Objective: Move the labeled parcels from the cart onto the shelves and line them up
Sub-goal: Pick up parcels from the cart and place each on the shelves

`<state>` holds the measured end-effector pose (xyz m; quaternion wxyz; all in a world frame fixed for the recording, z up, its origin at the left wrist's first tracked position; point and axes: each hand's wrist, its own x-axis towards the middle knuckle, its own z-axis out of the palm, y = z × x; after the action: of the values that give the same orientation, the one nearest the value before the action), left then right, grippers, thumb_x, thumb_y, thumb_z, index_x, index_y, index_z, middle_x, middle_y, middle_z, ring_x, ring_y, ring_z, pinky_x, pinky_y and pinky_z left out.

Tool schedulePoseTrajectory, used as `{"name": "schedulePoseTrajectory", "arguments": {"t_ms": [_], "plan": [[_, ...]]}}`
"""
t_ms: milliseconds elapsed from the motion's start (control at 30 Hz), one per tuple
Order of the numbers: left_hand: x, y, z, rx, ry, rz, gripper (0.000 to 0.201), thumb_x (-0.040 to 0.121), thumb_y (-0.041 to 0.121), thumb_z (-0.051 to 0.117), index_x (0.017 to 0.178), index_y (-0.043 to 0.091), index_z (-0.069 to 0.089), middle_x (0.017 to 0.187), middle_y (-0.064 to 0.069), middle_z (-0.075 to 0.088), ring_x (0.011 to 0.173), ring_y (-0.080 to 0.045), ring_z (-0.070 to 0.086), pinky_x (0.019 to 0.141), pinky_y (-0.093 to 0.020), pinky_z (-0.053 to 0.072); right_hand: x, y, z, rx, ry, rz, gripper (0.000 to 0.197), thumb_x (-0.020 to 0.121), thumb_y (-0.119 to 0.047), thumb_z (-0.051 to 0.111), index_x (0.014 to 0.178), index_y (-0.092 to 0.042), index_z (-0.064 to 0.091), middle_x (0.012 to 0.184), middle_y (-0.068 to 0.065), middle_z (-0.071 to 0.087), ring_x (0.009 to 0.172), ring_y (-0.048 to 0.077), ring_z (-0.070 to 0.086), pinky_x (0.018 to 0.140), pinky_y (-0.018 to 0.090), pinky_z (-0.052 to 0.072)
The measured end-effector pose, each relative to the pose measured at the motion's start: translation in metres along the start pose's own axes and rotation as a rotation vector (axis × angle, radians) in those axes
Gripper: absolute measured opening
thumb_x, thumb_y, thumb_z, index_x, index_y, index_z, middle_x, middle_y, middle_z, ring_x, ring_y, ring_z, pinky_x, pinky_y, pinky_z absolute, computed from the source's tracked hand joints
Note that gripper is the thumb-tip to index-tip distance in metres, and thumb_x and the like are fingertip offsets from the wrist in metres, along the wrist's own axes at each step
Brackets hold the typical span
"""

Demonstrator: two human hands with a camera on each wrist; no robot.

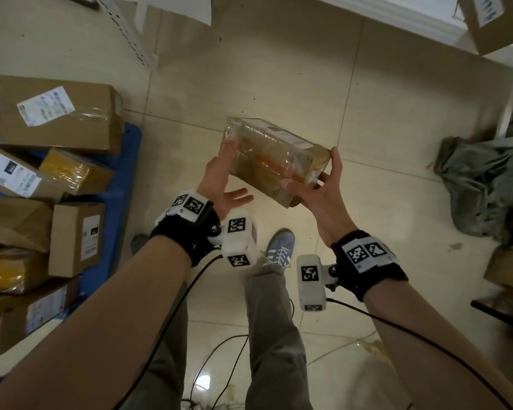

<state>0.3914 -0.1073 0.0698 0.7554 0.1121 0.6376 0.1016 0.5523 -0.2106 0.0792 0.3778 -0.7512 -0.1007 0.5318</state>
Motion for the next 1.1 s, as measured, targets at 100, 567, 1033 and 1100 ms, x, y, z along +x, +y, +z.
{"name": "schedulePoseTrajectory", "arguments": {"t_ms": [100,567,1033,1100], "plan": [[0.002,0.001,0.008,0.000,-0.010,-0.021,0.109,0.057,0.072,0.079,0.147,0.032,0.030,0.138,-0.015,0.040,0.102,-0.037,0.057,0.068,-0.048,0.060,0.000,0.004,0.002,-0.095,0.013,-0.065,0.149,0.035,-0.053,0.098,0.151,-0.054,0.006,0.149,0.001,0.031,0.140,0.026,0.038,0.107,0.056,0.046],[-0.013,0.000,0.007,0.099,-0.044,-0.076,0.040,0.083,0.050,0.067,0.114,0.027,0.057,0.107,-0.009,0.065,0.096,-0.027,0.063,0.077,-0.040,0.058,0.001,0.002,-0.014,0.038,-0.045,0.031,0.074,0.083,-0.072,0.055,0.145,-0.034,0.043,0.138,0.007,0.049,0.124,0.021,0.056,0.088,0.038,0.060],[-0.001,-0.040,0.007,-0.410,-0.156,-0.180,0.062,0.076,0.051,0.072,0.122,0.011,0.058,0.110,-0.023,0.068,0.100,-0.040,0.069,0.094,-0.052,0.052,-0.012,-0.008,-0.012,0.423,-0.190,0.175,0.052,0.098,-0.057,0.047,0.133,-0.021,0.058,0.120,0.004,0.065,0.113,0.024,0.063,0.094,0.042,0.056],[0.000,-0.051,0.012,-0.480,-0.165,-0.122,0.062,0.077,0.047,0.075,0.128,0.015,0.057,0.124,-0.025,0.061,0.111,-0.043,0.063,0.099,-0.058,0.048,-0.013,-0.008,-0.009,0.373,-0.267,0.142,0.058,0.096,-0.062,0.047,0.141,-0.026,0.051,0.132,0.003,0.063,0.124,0.024,0.059,0.104,0.047,0.050]]}}
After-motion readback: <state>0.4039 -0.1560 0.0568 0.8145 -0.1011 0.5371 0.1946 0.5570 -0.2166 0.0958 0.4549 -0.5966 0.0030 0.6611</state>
